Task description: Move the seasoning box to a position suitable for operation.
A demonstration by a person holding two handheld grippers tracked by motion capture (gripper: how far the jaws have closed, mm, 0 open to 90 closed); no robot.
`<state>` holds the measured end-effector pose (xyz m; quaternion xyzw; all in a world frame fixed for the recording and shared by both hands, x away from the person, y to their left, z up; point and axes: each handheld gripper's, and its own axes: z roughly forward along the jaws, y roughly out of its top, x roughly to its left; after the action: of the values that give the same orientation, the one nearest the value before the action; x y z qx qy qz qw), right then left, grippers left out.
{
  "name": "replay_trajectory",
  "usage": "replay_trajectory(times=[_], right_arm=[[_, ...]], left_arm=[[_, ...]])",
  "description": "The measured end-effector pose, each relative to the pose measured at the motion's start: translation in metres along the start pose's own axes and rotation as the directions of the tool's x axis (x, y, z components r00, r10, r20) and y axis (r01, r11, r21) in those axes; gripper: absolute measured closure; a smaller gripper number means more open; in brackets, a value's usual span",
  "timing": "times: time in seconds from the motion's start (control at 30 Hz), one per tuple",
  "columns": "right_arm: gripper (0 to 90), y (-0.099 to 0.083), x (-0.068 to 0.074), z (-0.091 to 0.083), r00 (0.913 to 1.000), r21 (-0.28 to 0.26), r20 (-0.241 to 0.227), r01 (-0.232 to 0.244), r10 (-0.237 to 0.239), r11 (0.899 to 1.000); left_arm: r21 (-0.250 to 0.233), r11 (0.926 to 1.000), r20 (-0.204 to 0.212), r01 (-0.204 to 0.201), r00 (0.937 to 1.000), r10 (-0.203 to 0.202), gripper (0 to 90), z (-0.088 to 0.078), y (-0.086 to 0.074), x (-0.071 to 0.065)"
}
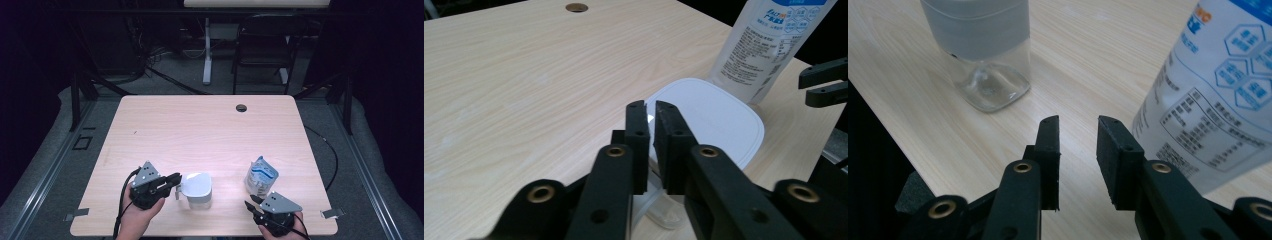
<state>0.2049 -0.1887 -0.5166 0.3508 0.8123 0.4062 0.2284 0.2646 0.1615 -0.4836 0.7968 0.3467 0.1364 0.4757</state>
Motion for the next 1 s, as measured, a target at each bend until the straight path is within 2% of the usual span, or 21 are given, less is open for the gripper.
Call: replay_trajectory(times=[0.07,0.23,0.53,1.0], right_arm=[[72.4,0.004,0.002,0.002,0.9999,-0.001,-0.006,0.010,-0.010,1.000],[72.8,0.014,0.005,0.006,0.9993,-0.007,-0.012,0.034,-0.034,0.999],[72.1,0.029,0.005,0.015,0.9991,-0.029,-0.032,0.027,-0.028,0.999],[72.4,0.052,0.006,0.029,0.9979,-0.086,-0.061,0.018,-0.023,0.996]], left_arm=[[0.010,0.9999,0.004,-0.009,1.0000,0.009,90.0,0.002,0.000,0.000],[0.025,0.9994,0.012,-0.024,0.9996,0.024,90.0,0.005,0.000,-0.003],[0.052,0.9972,0.015,-0.054,0.9985,0.053,90.0,0.008,-0.002,-0.006],[0.021,0.9990,0.027,-0.041,0.9988,0.040,90.0,0.008,-0.006,-0.002]])
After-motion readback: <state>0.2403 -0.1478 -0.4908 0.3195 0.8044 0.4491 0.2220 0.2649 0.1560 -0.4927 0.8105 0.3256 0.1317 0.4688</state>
